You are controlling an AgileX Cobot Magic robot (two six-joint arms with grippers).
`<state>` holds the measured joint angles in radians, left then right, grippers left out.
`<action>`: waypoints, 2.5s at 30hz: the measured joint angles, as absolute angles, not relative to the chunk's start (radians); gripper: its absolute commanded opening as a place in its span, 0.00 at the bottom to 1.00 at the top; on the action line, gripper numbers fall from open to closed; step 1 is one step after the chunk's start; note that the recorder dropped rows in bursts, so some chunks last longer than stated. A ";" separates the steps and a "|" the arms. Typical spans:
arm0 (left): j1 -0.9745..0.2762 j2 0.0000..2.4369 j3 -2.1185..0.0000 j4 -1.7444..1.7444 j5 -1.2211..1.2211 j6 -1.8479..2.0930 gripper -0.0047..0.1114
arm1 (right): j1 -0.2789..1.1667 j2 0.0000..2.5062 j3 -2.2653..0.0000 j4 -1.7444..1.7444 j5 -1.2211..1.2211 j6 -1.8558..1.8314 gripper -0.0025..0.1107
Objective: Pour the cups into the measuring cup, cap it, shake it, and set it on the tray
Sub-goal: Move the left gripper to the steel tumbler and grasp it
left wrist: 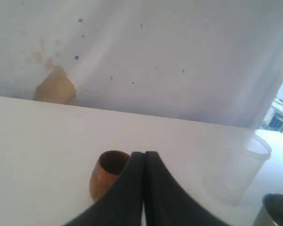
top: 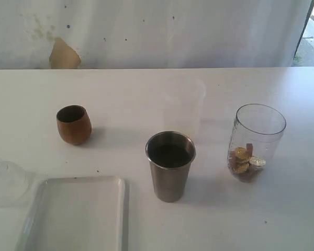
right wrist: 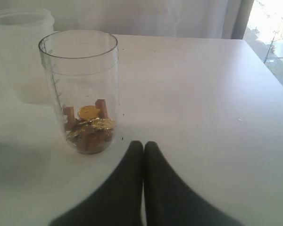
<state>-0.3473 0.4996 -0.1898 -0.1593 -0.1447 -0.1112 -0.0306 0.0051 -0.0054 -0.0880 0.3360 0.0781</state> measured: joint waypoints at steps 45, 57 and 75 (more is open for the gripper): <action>-0.519 1.946 -0.596 0.809 -1.087 -0.333 0.94 | -0.031 0.005 -0.005 -0.088 0.336 0.078 0.02; -0.519 2.049 -0.721 0.818 -1.093 -0.333 0.94 | -0.031 0.005 -0.005 -0.088 0.336 0.078 0.02; -0.519 2.076 -0.808 0.852 -1.077 -0.333 0.94 | -0.031 0.005 -0.005 -0.088 0.336 0.078 0.02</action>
<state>-0.5186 2.0760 -0.8085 0.8515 -1.0773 -0.3333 -0.0306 0.0051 -0.0054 -0.0880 0.3360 0.0781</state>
